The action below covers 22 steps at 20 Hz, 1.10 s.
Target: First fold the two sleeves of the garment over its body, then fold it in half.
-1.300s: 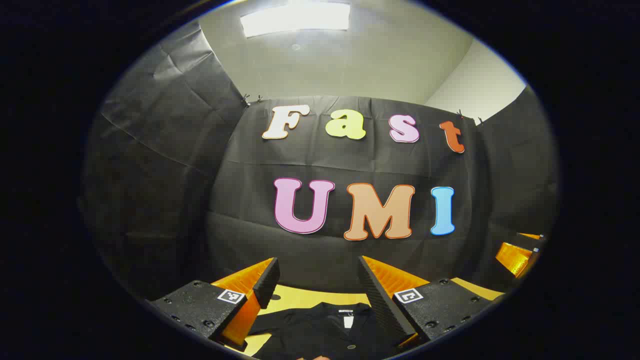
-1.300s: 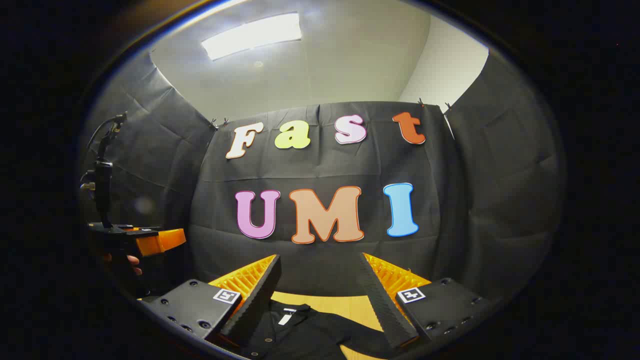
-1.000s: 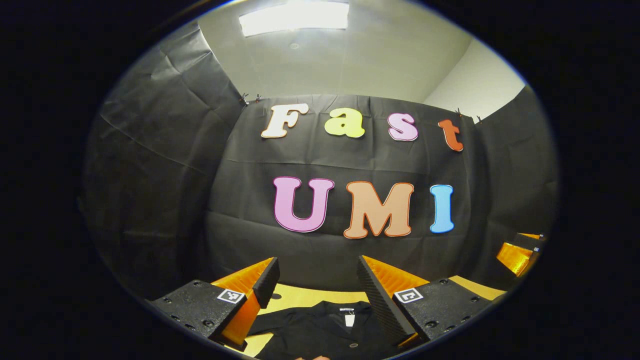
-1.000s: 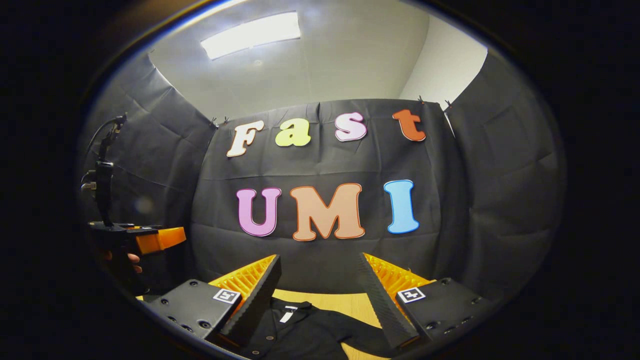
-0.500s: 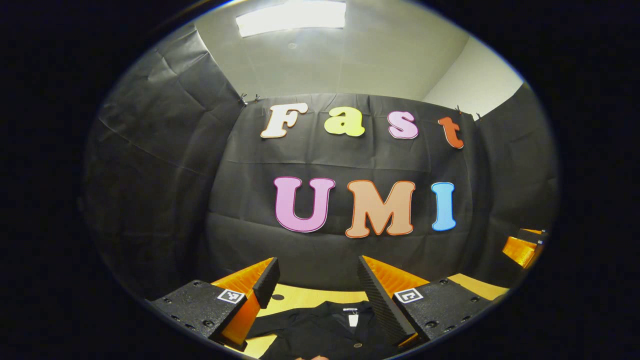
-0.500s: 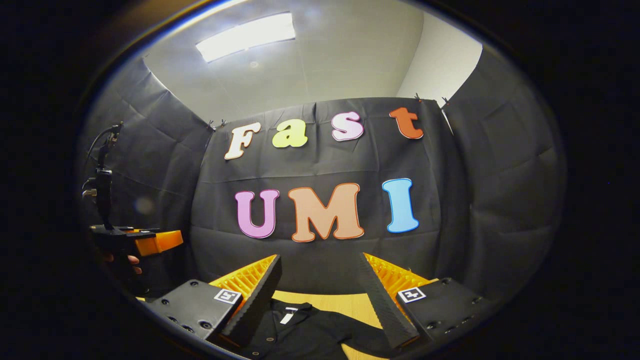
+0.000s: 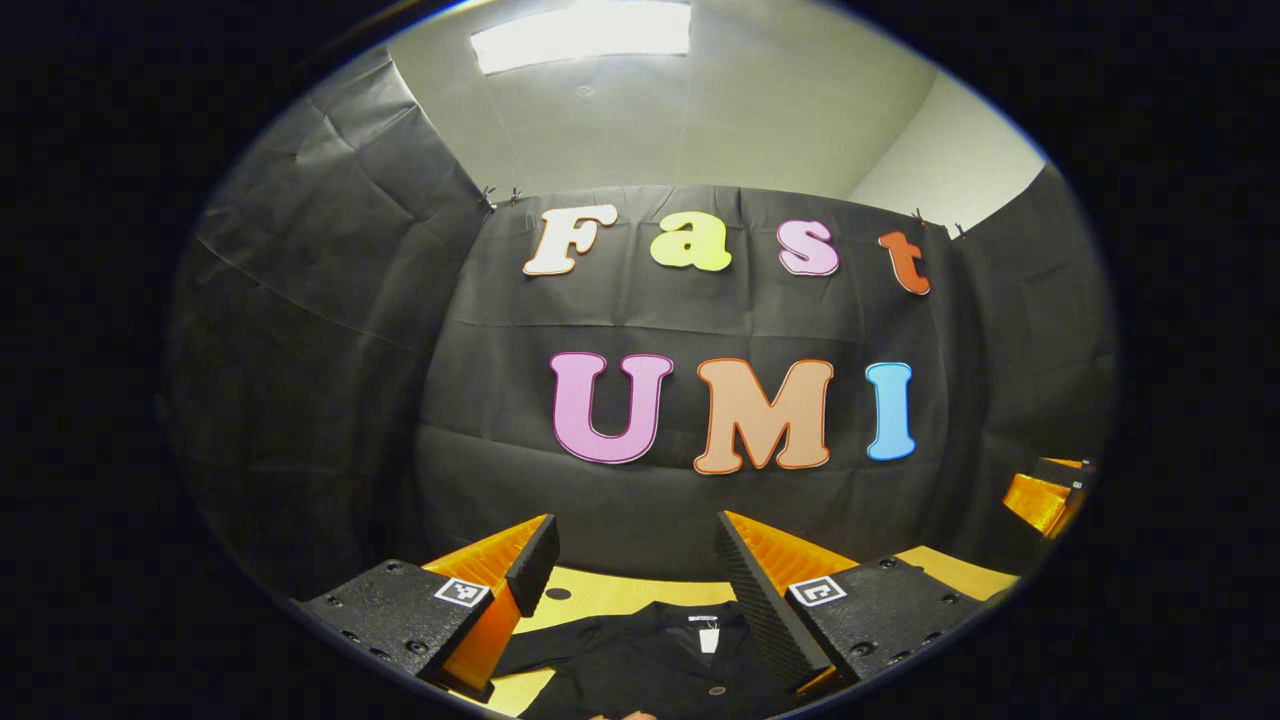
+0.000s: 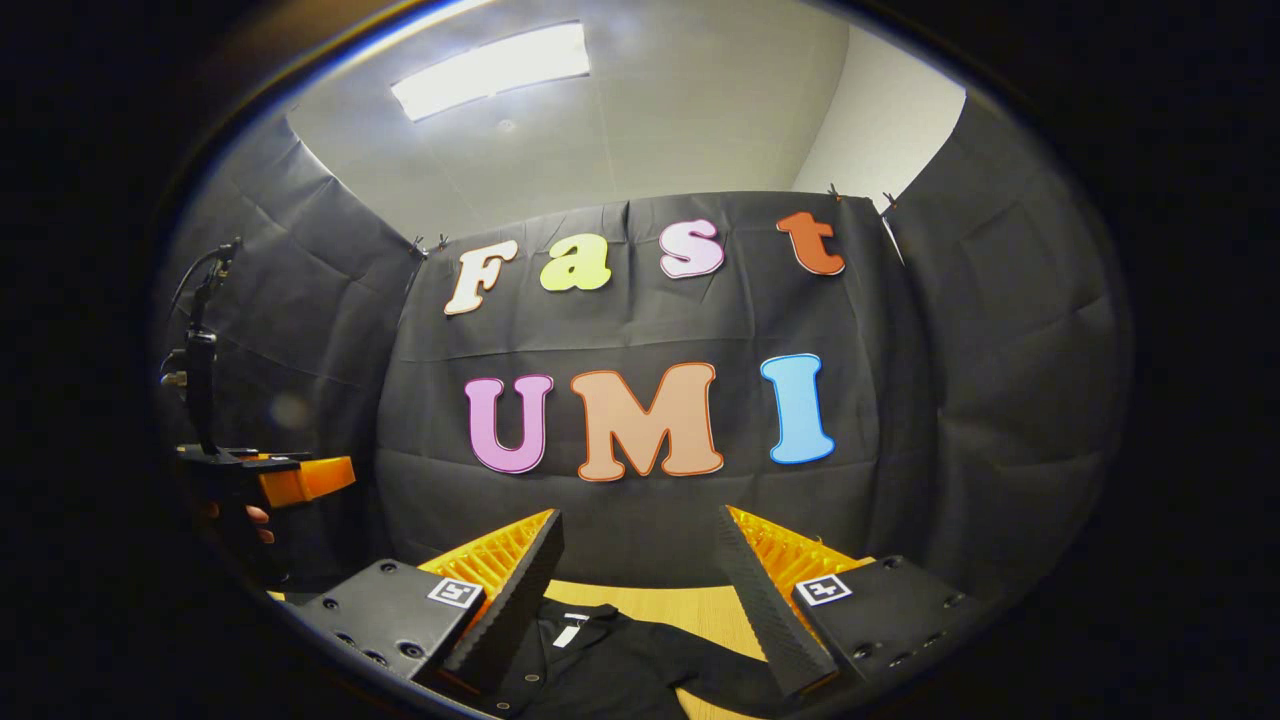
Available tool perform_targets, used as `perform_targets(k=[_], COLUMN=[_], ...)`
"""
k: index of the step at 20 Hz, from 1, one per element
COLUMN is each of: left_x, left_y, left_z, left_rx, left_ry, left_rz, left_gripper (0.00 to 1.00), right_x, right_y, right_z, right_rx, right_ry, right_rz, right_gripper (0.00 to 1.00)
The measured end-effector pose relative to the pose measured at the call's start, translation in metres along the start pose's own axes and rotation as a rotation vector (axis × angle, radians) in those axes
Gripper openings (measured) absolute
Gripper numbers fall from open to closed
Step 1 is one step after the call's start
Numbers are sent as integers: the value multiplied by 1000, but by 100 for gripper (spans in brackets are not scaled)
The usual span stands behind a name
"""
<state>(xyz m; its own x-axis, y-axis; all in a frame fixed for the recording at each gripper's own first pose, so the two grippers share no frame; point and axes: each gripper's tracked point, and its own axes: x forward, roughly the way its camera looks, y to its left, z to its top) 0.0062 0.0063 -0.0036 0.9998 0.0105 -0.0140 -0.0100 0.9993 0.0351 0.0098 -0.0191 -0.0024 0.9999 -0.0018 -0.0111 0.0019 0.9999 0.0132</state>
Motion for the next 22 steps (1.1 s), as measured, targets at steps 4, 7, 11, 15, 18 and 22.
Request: perform_targets(k=[4, 7, 11, 15, 18, 22], left_x=[0, -1, 1, 2, 3, 5], left_y=[4, 11, 16, 15, 17, 15], left_z=[2, -3, -6, -7, -11, -10], left_rx=[9, 3, 4, -3, -5, -12], left_ry=[-12, 1, 10, 6, 17, 18], left_rz=[-1, 9, 17, 14, 15, 12], left_gripper=[92, 92, 92, 92, 92, 92], right_x=[0, 0, 1, 1, 0, 1], right_y=[-2, -1, -1, -4, -4, -9], right_z=[-4, -4, -3, -2, 2, 0], right_rx=[-11, -11, -18, -19, -23, -42], right_ry=[28, 23, 24, 26, 14, 24], right_rz=[-6, -7, -12, -21, -22, -31], right_gripper=[98, 97, 98, 97, 97, 97])
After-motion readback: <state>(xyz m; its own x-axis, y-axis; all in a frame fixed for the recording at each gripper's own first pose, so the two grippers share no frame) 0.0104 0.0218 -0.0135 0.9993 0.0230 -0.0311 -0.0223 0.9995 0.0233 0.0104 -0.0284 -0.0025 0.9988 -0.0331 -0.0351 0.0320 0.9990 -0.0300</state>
